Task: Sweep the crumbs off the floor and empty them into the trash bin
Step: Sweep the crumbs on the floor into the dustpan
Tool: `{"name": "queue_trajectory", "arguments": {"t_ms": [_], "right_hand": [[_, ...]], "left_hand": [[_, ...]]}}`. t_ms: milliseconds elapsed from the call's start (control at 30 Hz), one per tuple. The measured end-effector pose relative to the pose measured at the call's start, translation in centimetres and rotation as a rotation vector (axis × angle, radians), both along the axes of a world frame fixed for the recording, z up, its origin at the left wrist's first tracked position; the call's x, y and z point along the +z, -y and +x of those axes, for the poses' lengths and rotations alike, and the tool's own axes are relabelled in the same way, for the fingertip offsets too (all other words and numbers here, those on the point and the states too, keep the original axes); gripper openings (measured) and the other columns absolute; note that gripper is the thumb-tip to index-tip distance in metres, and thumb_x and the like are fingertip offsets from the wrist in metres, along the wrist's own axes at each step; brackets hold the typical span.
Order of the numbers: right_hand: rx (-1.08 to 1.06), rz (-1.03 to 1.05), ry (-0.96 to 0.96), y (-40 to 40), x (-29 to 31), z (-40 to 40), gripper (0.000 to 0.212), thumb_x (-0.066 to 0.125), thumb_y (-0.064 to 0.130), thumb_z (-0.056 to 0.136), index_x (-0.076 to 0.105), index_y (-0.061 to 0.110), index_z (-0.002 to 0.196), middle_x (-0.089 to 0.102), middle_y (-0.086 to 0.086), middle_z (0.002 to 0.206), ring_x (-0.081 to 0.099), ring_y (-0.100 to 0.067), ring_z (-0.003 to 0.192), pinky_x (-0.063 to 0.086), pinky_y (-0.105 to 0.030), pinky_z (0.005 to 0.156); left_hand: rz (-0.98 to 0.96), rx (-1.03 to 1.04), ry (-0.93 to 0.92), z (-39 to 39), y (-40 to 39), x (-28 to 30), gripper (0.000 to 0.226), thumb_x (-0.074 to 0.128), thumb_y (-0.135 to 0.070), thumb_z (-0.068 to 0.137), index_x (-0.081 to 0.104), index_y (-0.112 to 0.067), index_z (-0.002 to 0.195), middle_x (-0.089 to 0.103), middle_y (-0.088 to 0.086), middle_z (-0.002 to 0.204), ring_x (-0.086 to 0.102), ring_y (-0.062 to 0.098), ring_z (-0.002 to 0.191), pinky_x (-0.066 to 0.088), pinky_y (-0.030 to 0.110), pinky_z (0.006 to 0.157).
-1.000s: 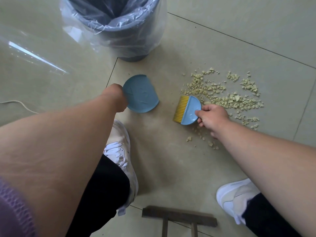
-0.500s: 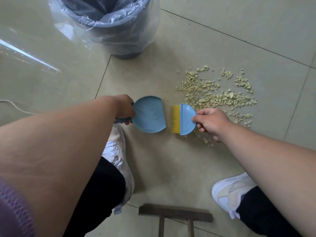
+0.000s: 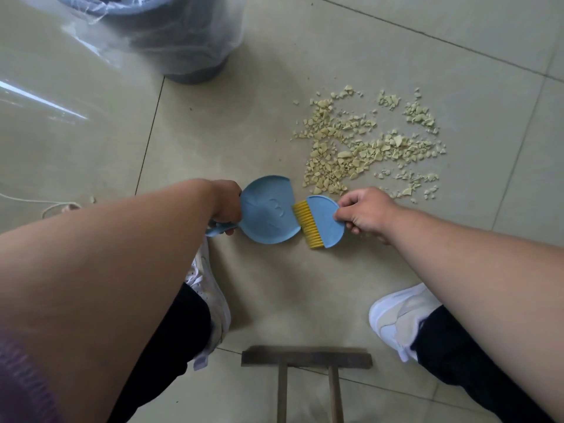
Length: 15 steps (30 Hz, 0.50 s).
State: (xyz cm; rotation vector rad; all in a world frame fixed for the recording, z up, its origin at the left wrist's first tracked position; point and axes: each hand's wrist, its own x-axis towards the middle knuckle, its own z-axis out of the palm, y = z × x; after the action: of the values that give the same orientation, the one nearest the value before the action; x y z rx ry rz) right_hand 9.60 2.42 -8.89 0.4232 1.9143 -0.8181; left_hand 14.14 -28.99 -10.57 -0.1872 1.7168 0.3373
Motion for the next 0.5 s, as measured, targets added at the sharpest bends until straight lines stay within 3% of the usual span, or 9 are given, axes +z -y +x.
{"name": "queue_trajectory", "arguments": {"t_ms": [200, 267, 400, 467, 500], "right_hand": [[-0.015, 0.012, -0.091, -1.7, -0.3, -2.3, 0.011, 0.078, 0.000, 0.078, 0.074, 0.008, 0.083, 0.065, -0.013, 0.061, 0.054, -0.020, 0.047, 0.047, -0.028, 0.047], [-0.017, 0.021, -0.121, -2.2, 0.0, -3.1, 0.011, 0.078, -0.001, 0.078, 0.074, 0.008, 0.082, 0.065, -0.013, 0.060, 0.054, -0.020, 0.048, 0.047, -0.028, 0.047], [-0.023, 0.020, -0.153, -2.7, 0.4, -4.3, 0.010, 0.076, -0.003, 0.080, 0.072, 0.006, 0.083, 0.063, -0.015, 0.060, 0.054, -0.022, 0.049, 0.046, -0.028, 0.046], [-0.013, 0.023, -0.180, -2.8, 0.6, -4.7, 0.009, 0.076, -0.003, 0.079, 0.073, 0.004, 0.084, 0.064, -0.015, 0.061, 0.055, -0.022, 0.049, 0.047, -0.027, 0.045], [-0.011, 0.021, -0.184, -2.9, 0.8, -4.8, 0.009, 0.077, -0.002, 0.078, 0.073, 0.003, 0.084, 0.064, -0.014, 0.060, 0.055, -0.021, 0.049, 0.047, -0.027, 0.045]], "left_hand": [[0.008, 0.165, -0.006, -0.8, -1.4, 1.1, 0.034, 0.059, -0.003, 0.069, 0.080, 0.002, 0.096, 0.083, 0.002, 0.077, 0.071, 0.024, 0.063, 0.056, 0.035, 0.064], [-0.002, 0.171, -0.028, -1.1, -1.6, 1.4, 0.031, 0.059, -0.004, 0.071, 0.080, 0.000, 0.093, 0.082, 0.000, 0.076, 0.073, 0.025, 0.064, 0.058, 0.035, 0.064], [0.010, 0.218, -0.091, -1.4, -1.7, 1.8, 0.023, 0.061, -0.012, 0.076, 0.079, -0.010, 0.092, 0.082, -0.002, 0.074, 0.081, 0.031, 0.084, 0.066, 0.050, 0.083], [0.008, 0.231, -0.100, -1.4, -1.6, 2.1, 0.027, 0.059, -0.014, 0.074, 0.079, -0.010, 0.092, 0.082, 0.001, 0.074, 0.081, 0.034, 0.080, 0.066, 0.048, 0.077], [0.005, 0.237, -0.096, -1.5, -1.5, 2.2, 0.029, 0.057, -0.013, 0.073, 0.080, -0.007, 0.091, 0.082, 0.005, 0.075, 0.078, 0.036, 0.070, 0.065, 0.044, 0.067]]}}
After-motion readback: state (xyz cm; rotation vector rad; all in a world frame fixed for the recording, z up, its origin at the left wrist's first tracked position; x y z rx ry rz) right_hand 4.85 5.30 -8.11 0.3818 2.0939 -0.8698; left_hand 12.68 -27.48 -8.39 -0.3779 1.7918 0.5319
